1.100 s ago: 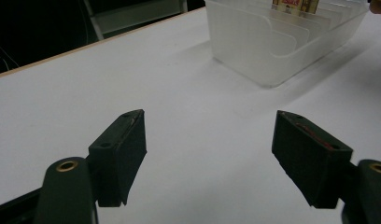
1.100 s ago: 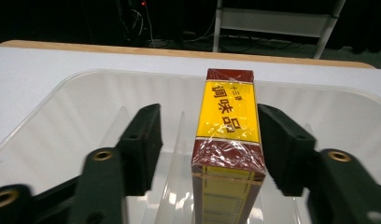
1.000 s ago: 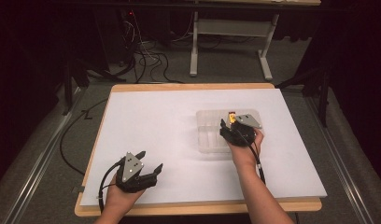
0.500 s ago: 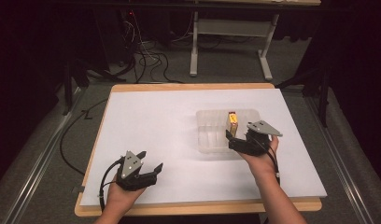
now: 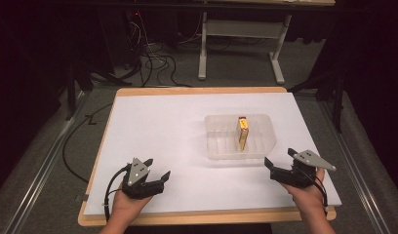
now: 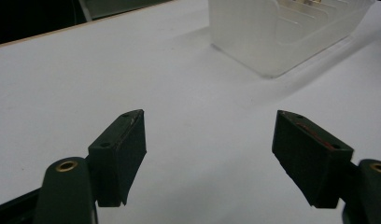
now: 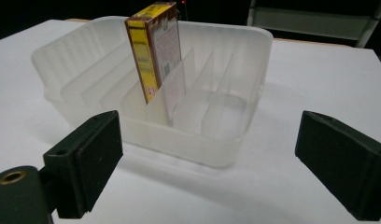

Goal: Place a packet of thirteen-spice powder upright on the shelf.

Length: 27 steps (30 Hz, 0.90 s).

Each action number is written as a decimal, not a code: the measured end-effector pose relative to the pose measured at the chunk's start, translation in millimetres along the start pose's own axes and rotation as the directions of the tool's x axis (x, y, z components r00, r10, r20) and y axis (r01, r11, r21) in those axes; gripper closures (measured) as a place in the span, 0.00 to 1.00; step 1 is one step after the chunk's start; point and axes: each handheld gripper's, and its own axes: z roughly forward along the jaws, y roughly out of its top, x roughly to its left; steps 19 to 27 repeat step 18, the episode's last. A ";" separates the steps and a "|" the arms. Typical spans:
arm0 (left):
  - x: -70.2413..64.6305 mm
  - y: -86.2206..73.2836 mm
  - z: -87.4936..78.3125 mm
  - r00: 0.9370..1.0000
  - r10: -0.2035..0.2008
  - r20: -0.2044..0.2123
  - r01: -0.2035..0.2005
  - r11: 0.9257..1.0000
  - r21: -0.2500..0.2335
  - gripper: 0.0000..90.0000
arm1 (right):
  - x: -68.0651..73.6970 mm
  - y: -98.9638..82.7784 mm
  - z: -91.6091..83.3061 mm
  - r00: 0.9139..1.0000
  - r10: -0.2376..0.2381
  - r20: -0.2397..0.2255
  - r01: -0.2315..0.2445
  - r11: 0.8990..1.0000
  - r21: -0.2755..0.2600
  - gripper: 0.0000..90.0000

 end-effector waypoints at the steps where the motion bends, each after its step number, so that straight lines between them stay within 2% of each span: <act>1: 0.0 0.0 0.0 1.000 0.000 0.000 0.000 1.000 0.000 0.30 | 0.0 0.0 0.0 1.000 0.000 0.000 0.000 1.000 0.000 0.09; 2: 0.2 -0.2 1.1 1.000 -0.006 0.000 0.006 1.000 0.004 0.30 | -3.9 -5.6 -8.3 1.000 0.014 -0.015 -0.015 1.000 -0.007 0.09; 4: -0.3 0.2 2.1 1.000 -0.009 -0.001 0.009 1.000 0.003 0.30 | -3.6 -8.5 -13.3 1.000 0.016 -0.022 -0.016 1.000 -0.009 0.09; 6: -1.5 0.5 2.3 1.000 -0.005 0.002 0.005 1.000 0.005 0.30 | -2.4 -10.2 -14.7 1.000 -0.011 -0.011 0.011 1.000 -0.014 0.13; 9: -3.1 0.3 2.5 1.000 0.003 0.002 -0.003 1.000 0.003 0.30 | -3.0 -11.7 -13.3 1.000 -0.018 -0.004 0.018 1.000 -0.012 0.16; 15: -2.7 -0.3 2.1 1.000 0.014 0.011 -0.014 1.000 0.006 0.30 | -12.7 -17.0 -5.2 1.000 0.019 0.006 -0.019 1.000 0.020 0.17; 27: -0.9 -0.6 0.7 1.000 0.013 0.008 -0.013 1.000 0.003 0.30 | -13.4 -17.2 -4.1 1.000 0.021 0.009 -0.021 1.000 0.021 0.17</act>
